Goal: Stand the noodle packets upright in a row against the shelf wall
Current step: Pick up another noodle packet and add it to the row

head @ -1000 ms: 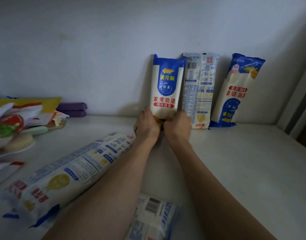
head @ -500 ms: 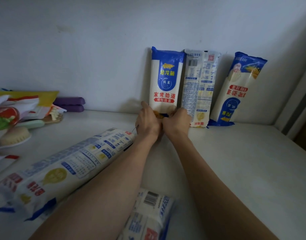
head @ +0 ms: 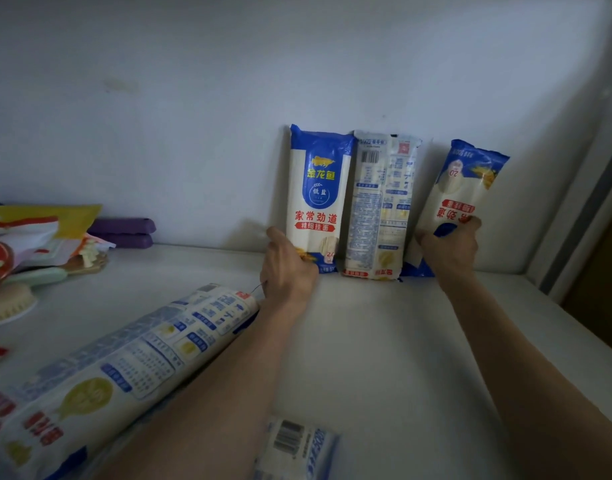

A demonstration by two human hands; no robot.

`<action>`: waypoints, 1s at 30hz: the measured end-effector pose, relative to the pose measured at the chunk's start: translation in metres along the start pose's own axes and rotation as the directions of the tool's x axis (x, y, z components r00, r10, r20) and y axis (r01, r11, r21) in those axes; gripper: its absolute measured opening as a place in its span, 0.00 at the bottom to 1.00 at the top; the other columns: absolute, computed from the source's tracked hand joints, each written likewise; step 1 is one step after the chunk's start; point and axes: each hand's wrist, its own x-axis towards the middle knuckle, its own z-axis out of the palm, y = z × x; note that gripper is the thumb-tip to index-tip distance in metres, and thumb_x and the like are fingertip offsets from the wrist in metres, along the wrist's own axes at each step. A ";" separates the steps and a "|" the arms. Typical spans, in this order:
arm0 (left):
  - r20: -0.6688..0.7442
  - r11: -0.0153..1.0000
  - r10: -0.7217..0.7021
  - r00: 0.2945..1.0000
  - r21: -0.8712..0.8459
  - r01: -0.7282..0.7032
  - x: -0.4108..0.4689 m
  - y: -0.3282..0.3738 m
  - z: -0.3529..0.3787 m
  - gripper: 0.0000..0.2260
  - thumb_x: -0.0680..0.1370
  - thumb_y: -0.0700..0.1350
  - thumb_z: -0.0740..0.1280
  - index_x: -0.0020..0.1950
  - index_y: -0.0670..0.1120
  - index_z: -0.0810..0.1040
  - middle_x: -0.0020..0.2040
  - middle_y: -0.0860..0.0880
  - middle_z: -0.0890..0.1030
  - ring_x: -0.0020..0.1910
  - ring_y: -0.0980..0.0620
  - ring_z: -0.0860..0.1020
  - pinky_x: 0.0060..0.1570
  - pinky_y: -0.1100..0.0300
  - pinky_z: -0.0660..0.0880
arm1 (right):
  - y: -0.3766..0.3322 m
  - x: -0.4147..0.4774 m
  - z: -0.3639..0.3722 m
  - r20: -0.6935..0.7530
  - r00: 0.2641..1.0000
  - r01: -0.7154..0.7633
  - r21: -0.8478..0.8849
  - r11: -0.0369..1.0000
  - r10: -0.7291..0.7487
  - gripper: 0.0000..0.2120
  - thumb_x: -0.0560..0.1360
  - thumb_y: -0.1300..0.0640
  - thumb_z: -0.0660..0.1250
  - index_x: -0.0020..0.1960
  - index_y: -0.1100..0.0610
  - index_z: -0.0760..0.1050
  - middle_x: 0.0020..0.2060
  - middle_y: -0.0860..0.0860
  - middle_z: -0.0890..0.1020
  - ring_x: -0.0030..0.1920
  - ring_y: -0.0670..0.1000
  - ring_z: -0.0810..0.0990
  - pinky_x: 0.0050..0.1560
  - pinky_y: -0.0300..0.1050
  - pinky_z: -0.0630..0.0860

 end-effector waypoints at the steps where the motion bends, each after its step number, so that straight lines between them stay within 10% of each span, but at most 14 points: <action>1: -0.006 1.000 0.008 1.000 0.004 -0.008 0.000 0.000 0.000 0.23 0.73 0.39 0.71 0.63 0.41 0.62 0.58 0.41 0.77 0.56 0.41 0.79 0.47 0.48 0.76 | 0.002 0.002 -0.003 0.006 0.998 0.059 0.010 0.998 -0.059 0.34 0.67 0.58 0.76 0.67 0.60 0.62 0.62 0.60 0.75 0.62 0.61 0.75 0.60 0.59 0.76; 12: 0.016 0.997 0.032 0.999 0.063 -0.033 -0.003 0.002 -0.002 0.19 0.76 0.40 0.68 0.63 0.41 0.64 0.61 0.41 0.76 0.58 0.42 0.78 0.49 0.49 0.75 | 0.012 -0.001 -0.012 0.056 0.937 0.349 -0.127 0.928 -0.345 0.37 0.67 0.53 0.76 0.72 0.54 0.64 0.59 0.59 0.75 0.59 0.59 0.76 0.57 0.58 0.77; 19: 0.017 0.997 0.038 0.999 0.065 -0.039 -0.004 0.000 -0.001 0.20 0.76 0.41 0.69 0.64 0.41 0.64 0.61 0.42 0.76 0.59 0.43 0.78 0.49 0.49 0.76 | 0.020 -0.001 -0.009 0.269 0.936 0.246 -0.036 0.969 -0.227 0.53 0.67 0.57 0.77 0.77 0.44 0.44 0.64 0.58 0.67 0.60 0.54 0.71 0.59 0.58 0.73; 30: 0.013 0.996 0.037 0.999 0.083 -0.038 -0.003 -0.001 0.001 0.21 0.76 0.43 0.69 0.64 0.41 0.64 0.62 0.42 0.75 0.59 0.44 0.78 0.51 0.47 0.79 | 0.020 0.005 -0.019 0.286 0.930 0.283 -0.151 0.947 -0.233 0.55 0.64 0.56 0.78 0.76 0.41 0.42 0.63 0.57 0.72 0.62 0.59 0.75 0.57 0.62 0.77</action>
